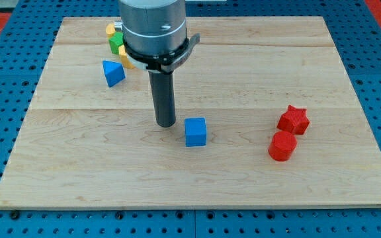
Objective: Push the blue triangle to the center
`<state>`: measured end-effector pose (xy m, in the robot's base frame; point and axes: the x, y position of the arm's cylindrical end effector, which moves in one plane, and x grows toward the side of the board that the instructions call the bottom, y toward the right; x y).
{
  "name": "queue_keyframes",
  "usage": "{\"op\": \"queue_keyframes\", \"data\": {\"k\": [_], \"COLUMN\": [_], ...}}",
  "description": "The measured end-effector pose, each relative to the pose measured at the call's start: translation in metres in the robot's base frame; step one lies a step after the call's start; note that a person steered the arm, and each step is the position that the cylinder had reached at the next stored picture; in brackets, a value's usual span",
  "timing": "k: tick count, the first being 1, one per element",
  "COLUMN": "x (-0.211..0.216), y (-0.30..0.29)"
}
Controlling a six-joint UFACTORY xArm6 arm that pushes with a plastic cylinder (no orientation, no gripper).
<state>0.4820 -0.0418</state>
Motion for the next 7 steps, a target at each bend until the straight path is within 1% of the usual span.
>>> {"op": "queue_keyframes", "data": {"k": [1, 2, 4, 5, 6, 7], "x": [0.022, 0.031, 0.038, 0.049, 0.052, 0.041], "y": [0.04, 0.072, 0.113, 0.013, -0.103, -0.184]}}
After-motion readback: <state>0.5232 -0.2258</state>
